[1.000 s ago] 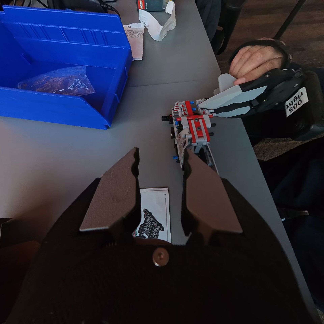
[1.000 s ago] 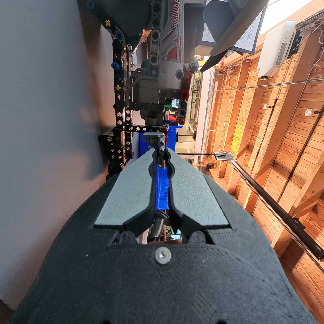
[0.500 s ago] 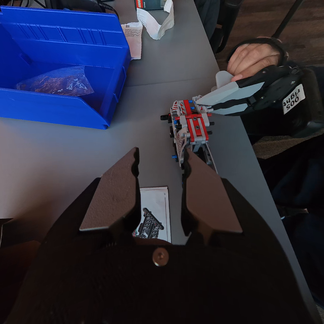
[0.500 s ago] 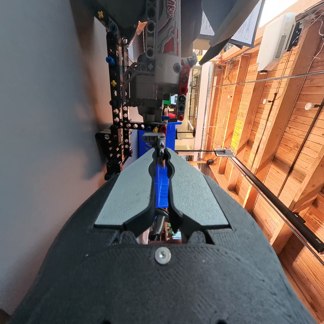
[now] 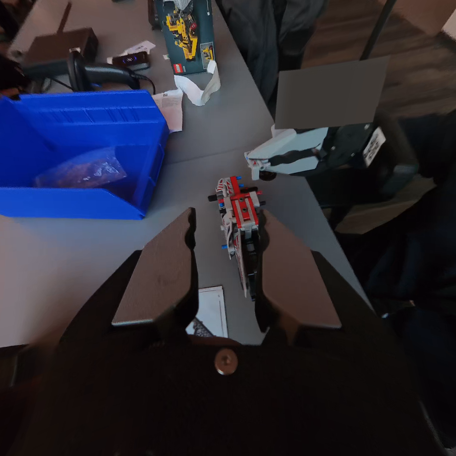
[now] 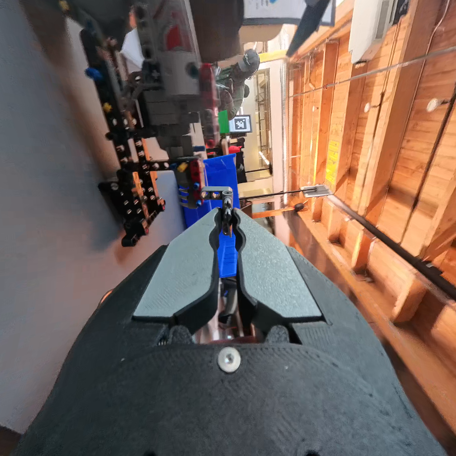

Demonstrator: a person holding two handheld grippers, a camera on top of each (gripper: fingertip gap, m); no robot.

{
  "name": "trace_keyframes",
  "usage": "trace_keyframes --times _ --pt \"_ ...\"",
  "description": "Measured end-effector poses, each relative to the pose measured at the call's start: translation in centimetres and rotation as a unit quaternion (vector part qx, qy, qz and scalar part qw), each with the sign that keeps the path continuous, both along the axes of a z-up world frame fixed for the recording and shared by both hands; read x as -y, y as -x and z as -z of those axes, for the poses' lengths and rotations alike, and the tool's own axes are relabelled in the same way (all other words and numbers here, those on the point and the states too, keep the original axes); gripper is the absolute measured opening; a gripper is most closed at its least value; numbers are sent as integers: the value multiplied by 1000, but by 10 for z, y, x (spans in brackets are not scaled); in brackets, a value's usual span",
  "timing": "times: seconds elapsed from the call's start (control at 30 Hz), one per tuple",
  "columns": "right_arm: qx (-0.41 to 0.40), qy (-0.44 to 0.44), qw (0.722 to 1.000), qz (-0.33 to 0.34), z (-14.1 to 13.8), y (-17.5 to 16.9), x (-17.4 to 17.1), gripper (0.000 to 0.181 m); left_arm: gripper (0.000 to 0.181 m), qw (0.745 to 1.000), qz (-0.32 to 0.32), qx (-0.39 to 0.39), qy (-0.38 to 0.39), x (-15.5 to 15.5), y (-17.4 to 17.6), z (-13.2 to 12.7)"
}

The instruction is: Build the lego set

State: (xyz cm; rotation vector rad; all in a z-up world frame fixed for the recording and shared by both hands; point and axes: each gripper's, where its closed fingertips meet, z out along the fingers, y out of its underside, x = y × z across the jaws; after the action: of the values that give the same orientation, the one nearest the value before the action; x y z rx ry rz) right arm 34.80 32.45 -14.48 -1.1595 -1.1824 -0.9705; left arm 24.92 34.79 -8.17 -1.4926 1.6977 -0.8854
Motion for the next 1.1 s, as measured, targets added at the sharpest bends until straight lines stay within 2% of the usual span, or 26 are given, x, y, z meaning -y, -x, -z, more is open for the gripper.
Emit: trace_keyframes --times 0.1,0.23,0.3,0.43,0.57,0.67,0.7,0.9,1.0,1.1 --pt "-68 36 997 -13 -9 3 3 4 51 995 11 -12 -100 19 -10 5" --pt "-107 78 991 -30 -18 17 6 4 43 984 31 -19 -173 48 -34 19" --pt "-120 83 988 -45 -25 25 11 4 40 982 42 -18 -185 62 -42 24" --pt "-118 76 986 -86 -38 44 26 4 33 988 37 -6 -151 70 -48 22" --pt "-102 59 990 -76 -44 52 31 5 18 997 51 5 -60 78 -44 20" --pt "-118 64 988 -74 -45 58 31 4 19 998 37 -12 -43 73 -42 28" --pt "-121 67 988 -70 -45 58 31 4 13 999 40 -10 -35 74 -42 28" --pt "-105 35 992 -54 -56 59 33 7 6 999 39 31 16 69 -40 18" --pt "-138 40 988 -50 -61 55 36 5 6 996 43 67 28 63 -38 9" --pt "-201 72 975 -58 -60 50 39 5 6 997 21 68 8 51 -37 12"
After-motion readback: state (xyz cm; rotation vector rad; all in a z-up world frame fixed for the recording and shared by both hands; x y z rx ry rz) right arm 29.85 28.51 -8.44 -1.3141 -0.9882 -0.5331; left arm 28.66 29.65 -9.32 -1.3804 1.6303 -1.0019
